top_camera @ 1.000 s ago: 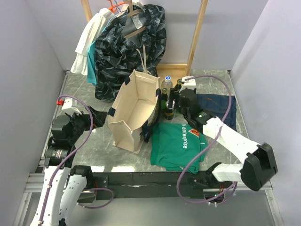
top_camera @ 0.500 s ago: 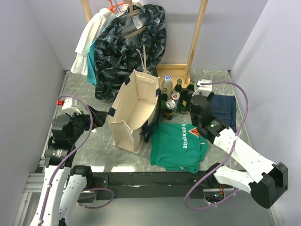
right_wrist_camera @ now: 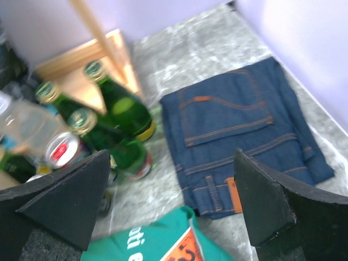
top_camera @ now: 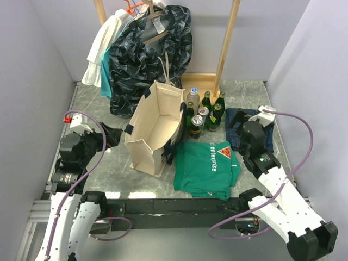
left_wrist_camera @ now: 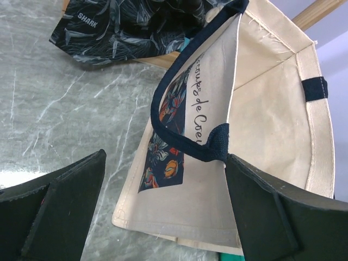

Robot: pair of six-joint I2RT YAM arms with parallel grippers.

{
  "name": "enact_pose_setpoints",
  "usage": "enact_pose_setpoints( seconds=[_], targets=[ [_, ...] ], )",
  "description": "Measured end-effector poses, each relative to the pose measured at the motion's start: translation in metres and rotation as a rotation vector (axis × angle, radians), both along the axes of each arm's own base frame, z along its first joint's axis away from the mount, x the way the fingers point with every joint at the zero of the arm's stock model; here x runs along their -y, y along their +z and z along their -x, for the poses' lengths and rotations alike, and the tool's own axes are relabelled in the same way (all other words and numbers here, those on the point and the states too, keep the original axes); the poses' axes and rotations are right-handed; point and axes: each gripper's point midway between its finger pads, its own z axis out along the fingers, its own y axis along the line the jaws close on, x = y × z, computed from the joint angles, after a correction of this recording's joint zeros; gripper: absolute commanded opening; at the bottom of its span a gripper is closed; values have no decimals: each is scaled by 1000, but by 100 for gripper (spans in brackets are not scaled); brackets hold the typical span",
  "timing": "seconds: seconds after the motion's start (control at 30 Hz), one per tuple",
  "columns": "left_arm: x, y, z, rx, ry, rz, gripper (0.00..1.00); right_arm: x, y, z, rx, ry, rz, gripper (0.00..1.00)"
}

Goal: Take the beverage out of the canvas bag
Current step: Reset both arms

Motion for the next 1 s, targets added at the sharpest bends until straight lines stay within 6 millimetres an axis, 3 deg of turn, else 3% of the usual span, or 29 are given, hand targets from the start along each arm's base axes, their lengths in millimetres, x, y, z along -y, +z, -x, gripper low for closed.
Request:
enact_pose_setpoints(
  seconds=[0.1,0.33,0.47,0.63,0.7,0.83,1.0],
  targets=[
    [2,-3,-2,-14,-8,1,96,15,-8,1,19,-65,-22,100],
    [7,-21,-14,-95,-30,10,96,48,-49,9,27,-168,-90,100],
    [8,-10,-26,-59,-16,44,96,55,-56,4,55,-185,-86,100],
    [6,14,-63,26,3,35,96,60,-69,-9,-5,-188,-16,100],
    [2,13,-83,43,26,9,96,62,-76,-12,-30,-185,-9,100],
    [-10,-20,-118,-12,81,-71,96,63,-77,-13,-16,-174,-17,100],
    [-20,-56,-141,-67,118,-189,96,56,-75,-18,-12,-114,-2,100]
  ],
)
